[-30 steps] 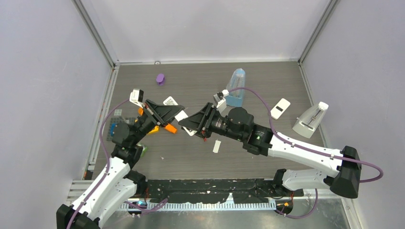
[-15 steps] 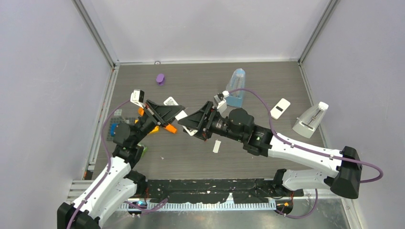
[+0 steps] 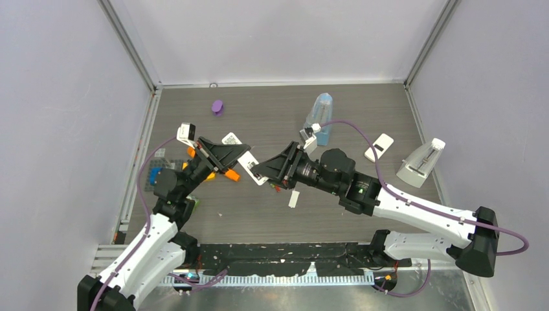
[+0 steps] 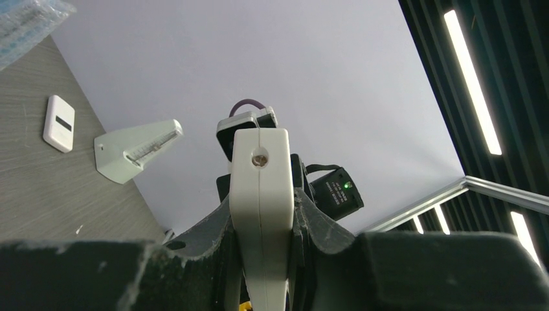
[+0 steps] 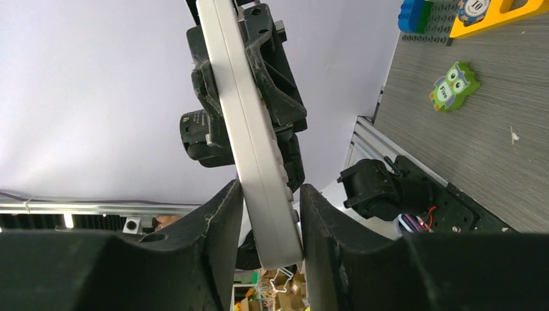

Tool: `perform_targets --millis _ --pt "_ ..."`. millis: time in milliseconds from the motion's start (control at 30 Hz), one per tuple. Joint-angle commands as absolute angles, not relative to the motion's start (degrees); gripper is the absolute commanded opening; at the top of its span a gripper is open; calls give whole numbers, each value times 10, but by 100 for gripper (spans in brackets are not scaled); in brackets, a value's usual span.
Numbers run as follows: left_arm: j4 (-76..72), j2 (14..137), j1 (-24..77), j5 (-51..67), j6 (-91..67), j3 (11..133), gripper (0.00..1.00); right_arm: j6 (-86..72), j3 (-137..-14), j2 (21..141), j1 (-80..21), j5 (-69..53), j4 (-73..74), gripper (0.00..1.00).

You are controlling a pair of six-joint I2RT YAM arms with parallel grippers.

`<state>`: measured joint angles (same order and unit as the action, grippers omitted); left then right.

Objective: Load the batteries into the remote control

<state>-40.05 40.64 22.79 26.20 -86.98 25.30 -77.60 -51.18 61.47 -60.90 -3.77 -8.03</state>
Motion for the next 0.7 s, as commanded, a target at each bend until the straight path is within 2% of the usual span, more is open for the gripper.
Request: perform_targets --millis 0,133,300,367,667 --pt "-430 408 227 253 -860 259 0 -755 -521 610 -608 -44 -85 41" --pt "-431 411 227 254 -861 261 0 -746 -529 620 -608 -53 -72 33" --pt "-431 410 227 253 -861 260 0 -749 -533 624 -608 -51 -62 13" --pt "-430 409 227 253 -860 259 0 -747 -536 625 -607 -48 -54 9" --pt "-399 405 227 255 -873 273 0 -704 -568 631 -607 -27 5 6"
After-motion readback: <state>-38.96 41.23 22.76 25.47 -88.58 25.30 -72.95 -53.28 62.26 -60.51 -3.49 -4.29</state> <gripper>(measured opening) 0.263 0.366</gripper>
